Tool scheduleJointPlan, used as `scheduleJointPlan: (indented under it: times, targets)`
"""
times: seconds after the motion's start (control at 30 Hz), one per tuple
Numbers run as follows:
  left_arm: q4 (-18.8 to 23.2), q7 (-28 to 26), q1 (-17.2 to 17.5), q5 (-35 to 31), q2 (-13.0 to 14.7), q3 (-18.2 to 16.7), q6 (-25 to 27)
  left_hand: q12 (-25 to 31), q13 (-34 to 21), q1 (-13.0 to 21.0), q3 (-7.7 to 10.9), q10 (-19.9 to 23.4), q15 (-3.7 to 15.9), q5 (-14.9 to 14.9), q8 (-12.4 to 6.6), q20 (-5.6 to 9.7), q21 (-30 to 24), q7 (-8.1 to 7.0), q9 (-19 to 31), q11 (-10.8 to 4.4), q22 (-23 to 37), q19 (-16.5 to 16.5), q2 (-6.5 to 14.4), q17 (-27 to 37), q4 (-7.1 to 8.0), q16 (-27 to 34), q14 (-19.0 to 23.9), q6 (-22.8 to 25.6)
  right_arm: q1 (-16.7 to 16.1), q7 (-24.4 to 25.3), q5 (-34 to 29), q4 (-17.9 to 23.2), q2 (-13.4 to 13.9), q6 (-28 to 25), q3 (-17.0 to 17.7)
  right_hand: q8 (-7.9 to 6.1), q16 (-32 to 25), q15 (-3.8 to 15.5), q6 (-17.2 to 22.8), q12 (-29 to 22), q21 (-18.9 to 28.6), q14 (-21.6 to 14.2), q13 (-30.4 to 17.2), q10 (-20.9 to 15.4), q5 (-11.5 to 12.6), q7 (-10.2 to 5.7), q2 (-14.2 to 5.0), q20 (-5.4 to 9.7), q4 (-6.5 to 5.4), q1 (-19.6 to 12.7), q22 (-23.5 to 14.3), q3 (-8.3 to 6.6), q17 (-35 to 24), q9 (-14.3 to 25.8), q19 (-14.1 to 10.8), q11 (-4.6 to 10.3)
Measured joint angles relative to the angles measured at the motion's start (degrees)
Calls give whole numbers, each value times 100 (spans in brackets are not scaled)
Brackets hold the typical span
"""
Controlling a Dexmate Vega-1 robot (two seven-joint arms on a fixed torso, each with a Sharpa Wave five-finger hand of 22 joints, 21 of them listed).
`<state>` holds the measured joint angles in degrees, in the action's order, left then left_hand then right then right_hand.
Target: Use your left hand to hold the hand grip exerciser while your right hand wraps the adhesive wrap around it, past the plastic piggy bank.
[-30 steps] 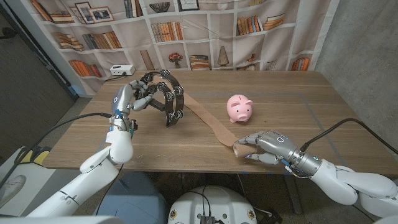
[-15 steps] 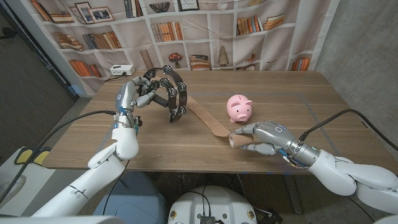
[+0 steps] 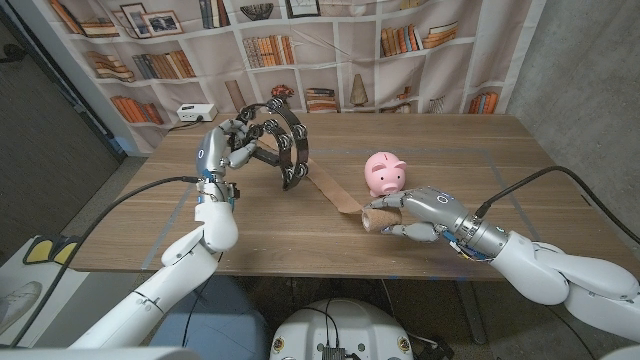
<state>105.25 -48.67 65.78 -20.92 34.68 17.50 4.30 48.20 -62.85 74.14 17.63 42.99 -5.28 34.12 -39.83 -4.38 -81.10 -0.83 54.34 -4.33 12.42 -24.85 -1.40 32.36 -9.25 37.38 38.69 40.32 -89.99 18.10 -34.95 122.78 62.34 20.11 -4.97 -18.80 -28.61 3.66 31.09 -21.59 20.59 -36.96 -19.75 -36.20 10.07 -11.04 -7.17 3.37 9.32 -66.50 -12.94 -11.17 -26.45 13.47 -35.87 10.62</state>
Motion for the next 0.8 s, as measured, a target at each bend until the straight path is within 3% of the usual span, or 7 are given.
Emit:
scheduleJointPlan:
  times: [0.8]
  targets:
    - [-457,-430,-504,-50,-488,580,-215,5,75,-32,0,-11,0,0,-51,1,60,-83,-24,-113,27,0,32,0,0,17,0,-21,463,-525,23,116,-654,379,-142,50,47,-22,-32,64,88,23,-19,15,-18,30,-11,-9,-1,-1,-27,0,-53,-3,53,15]
